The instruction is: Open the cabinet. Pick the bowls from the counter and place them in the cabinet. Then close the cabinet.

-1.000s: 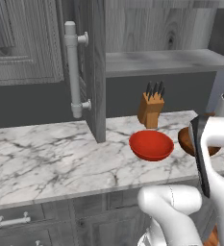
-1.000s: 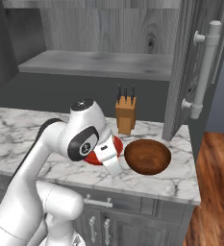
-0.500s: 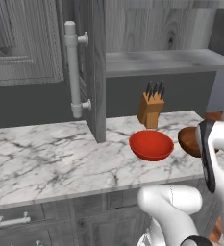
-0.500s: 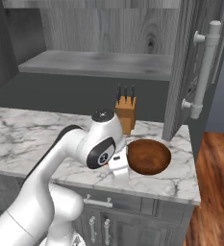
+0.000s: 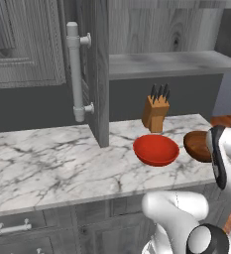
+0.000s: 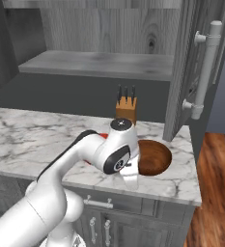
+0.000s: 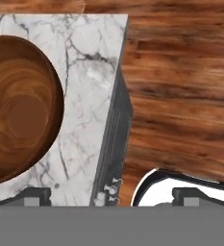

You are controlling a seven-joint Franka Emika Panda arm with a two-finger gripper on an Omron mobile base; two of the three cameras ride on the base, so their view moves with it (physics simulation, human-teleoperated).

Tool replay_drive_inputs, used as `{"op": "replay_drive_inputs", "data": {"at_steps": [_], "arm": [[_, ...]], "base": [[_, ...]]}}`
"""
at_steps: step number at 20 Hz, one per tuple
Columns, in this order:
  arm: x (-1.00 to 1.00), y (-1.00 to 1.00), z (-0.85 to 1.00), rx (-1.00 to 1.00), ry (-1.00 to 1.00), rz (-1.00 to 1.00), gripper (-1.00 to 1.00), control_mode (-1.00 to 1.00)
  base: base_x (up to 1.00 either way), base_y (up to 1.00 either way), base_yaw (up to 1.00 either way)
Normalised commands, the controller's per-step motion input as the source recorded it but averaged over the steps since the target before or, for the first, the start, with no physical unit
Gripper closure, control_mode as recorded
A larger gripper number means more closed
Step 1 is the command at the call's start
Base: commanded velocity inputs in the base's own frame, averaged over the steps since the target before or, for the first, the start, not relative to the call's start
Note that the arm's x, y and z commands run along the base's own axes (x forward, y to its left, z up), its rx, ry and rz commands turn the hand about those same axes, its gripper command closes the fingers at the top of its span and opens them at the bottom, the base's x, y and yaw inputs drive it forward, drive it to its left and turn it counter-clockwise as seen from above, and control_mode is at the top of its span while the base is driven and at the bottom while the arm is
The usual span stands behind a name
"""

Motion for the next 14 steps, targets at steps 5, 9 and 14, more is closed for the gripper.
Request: {"op": "replay_drive_inputs", "data": {"at_steps": [5,9,14], "arm": [[0.33,-0.10,-0.27,0.07,0.00,-0.06,-1.00,-1.00],[0.48,0.00,-0.24,0.03,0.00,-0.01,-1.00,-1.00],[0.42,-0.04,-0.29,0.01,0.00,0.00,-1.00,-1.00]], "base": [[0.00,0.00,0.00],[0.00,0.00,0.00],[0.00,0.00,0.00]]}}
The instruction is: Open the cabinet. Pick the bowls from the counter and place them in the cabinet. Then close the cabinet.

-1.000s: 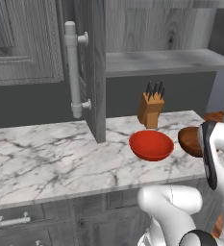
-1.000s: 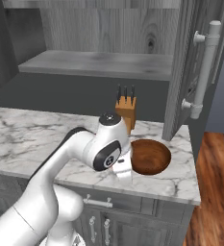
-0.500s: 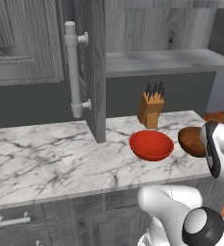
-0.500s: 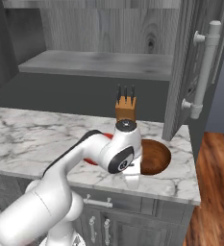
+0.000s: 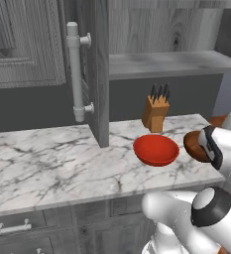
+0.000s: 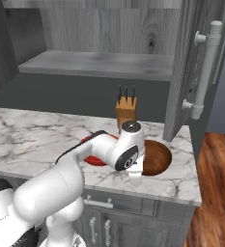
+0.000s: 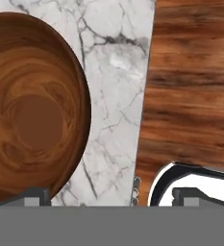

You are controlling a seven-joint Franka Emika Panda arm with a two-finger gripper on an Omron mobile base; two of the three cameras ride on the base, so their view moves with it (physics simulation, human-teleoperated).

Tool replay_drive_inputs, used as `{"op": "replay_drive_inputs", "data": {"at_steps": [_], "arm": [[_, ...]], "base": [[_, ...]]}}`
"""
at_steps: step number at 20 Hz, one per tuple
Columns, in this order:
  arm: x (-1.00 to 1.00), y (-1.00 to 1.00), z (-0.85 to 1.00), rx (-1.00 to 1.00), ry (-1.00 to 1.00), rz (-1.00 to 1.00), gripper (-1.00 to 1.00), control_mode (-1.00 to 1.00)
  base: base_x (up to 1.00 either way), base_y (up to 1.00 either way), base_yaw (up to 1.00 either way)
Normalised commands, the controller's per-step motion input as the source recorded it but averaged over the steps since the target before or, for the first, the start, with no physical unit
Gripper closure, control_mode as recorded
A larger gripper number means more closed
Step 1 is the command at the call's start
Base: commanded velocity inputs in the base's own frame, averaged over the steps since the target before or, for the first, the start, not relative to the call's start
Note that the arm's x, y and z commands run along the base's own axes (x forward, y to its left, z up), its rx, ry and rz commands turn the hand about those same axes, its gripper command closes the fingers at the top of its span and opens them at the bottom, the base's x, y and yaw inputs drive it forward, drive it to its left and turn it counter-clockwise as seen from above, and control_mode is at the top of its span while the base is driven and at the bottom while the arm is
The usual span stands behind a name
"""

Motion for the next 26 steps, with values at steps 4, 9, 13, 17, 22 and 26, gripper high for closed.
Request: {"op": "replay_drive_inputs", "data": {"at_steps": [4,9,13,17,22,26], "arm": [[0.36,-0.12,-0.33,0.02,0.00,0.00,-1.00,-1.00],[0.33,-0.21,-0.22,0.01,-0.01,0.00,-1.00,-1.00],[0.25,-0.21,-0.21,0.04,0.00,-0.01,-1.00,-1.00],[0.24,-0.19,-0.29,0.08,0.00,-0.01,-1.00,-1.00],[0.19,-0.08,-0.34,0.07,0.00,-0.01,1.00,-1.00],[0.03,0.00,-0.28,0.05,0.00,-0.04,1.00,-1.00]], "base": [[0.00,0.00,0.00],[0.00,0.00,0.00],[0.00,0.00,0.00],[0.00,0.00,0.00],[0.00,0.00,0.00],[0.00,0.00,0.00]]}}
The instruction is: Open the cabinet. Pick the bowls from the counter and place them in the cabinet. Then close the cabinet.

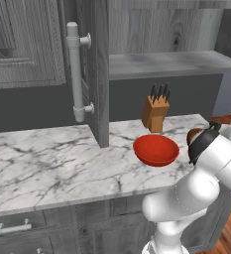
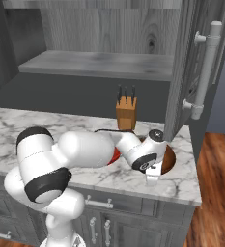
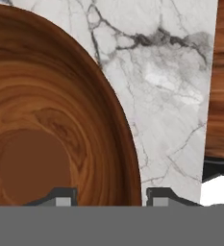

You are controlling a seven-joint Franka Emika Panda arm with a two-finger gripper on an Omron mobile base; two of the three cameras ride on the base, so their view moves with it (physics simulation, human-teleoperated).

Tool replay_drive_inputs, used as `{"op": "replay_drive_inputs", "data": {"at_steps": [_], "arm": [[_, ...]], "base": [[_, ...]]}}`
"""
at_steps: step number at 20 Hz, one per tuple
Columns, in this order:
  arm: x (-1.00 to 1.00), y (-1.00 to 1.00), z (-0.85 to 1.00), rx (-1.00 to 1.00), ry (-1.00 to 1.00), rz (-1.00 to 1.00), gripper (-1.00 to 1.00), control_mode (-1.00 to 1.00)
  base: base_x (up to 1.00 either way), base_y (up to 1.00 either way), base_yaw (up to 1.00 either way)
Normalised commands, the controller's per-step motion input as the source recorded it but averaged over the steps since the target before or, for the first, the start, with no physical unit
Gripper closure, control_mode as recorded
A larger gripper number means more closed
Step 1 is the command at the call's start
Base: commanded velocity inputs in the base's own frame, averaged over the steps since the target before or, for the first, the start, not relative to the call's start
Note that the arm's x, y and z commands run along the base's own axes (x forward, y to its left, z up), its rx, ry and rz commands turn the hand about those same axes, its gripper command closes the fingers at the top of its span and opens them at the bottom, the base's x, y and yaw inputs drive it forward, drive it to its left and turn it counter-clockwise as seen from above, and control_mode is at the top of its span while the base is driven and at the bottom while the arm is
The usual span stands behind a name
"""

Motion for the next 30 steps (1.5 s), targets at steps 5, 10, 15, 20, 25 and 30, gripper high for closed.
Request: {"op": "replay_drive_inputs", "data": {"at_steps": [5,10,15,20,25,30], "arm": [[-0.02,0.00,-0.40,0.01,-0.01,-0.10,1.00,-1.00],[-0.24,0.17,-0.26,0.00,-0.06,-0.06,1.00,-1.00],[-0.39,0.42,0.07,-0.01,-0.01,-0.08,1.00,-1.00],[-0.43,0.71,0.18,-0.05,-0.10,-0.14,1.00,-1.00],[-0.67,0.78,0.43,-0.05,-0.06,-0.25,1.00,-1.00],[-0.84,0.60,0.69,-0.05,-0.02,-0.30,1.00,-1.00]], "base": [[0.00,0.00,0.00],[0.00,0.00,0.00],[0.00,0.00,0.00],[0.00,0.00,0.00],[0.00,0.00,0.00],[0.00,0.00,0.00]]}}
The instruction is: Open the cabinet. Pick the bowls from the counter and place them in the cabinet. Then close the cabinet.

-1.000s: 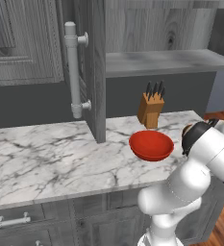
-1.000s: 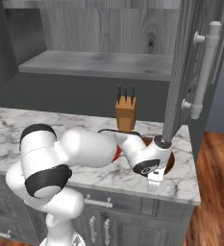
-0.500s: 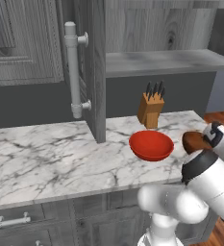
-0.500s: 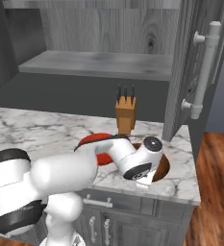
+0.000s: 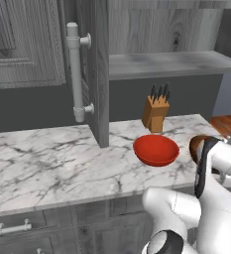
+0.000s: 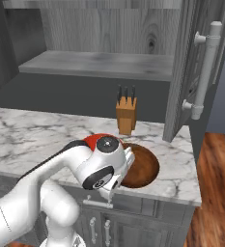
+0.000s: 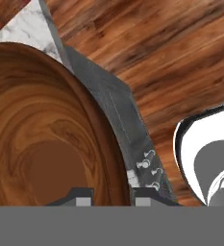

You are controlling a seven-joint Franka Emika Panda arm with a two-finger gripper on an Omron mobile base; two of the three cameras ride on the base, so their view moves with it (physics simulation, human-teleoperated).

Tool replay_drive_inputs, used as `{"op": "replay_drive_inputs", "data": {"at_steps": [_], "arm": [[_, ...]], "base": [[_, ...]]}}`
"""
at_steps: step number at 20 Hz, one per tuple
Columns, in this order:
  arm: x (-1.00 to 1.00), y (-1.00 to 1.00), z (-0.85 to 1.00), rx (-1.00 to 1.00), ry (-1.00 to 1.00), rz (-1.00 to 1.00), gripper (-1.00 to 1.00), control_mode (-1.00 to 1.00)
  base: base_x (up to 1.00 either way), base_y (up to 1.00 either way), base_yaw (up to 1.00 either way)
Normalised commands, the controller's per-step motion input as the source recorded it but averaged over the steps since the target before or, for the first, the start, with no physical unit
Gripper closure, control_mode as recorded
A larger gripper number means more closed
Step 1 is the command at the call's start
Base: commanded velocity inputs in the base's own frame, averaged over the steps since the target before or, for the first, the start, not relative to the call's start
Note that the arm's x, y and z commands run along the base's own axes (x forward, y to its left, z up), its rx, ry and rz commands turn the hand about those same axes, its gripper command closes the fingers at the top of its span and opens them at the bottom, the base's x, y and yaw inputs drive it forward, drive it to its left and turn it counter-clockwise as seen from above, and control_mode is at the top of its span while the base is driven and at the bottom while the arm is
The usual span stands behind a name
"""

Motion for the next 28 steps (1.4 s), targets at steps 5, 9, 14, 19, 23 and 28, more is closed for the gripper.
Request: {"op": "replay_drive_inputs", "data": {"at_steps": [5,9,14,19,23,28], "arm": [[-0.94,0.20,0.99,0.00,0.06,-0.22,1.00,-1.00],[-0.54,0.08,1.00,-0.03,0.02,-0.09,1.00,-1.00],[-0.24,0.28,0.83,-0.09,-0.04,0.01,1.00,-1.00],[-0.02,0.03,0.72,-0.15,-0.03,0.14,1.00,-1.00],[0.00,0.00,0.37,-0.06,-0.17,0.07,1.00,-1.00],[0.06,0.01,0.36,0.00,-0.16,0.18,1.00,-1.00]], "base": [[0.00,0.00,0.00],[0.00,0.00,0.00],[0.00,0.00,0.00],[0.00,0.00,0.00],[0.00,0.00,0.00],[0.00,0.00,0.00]]}}
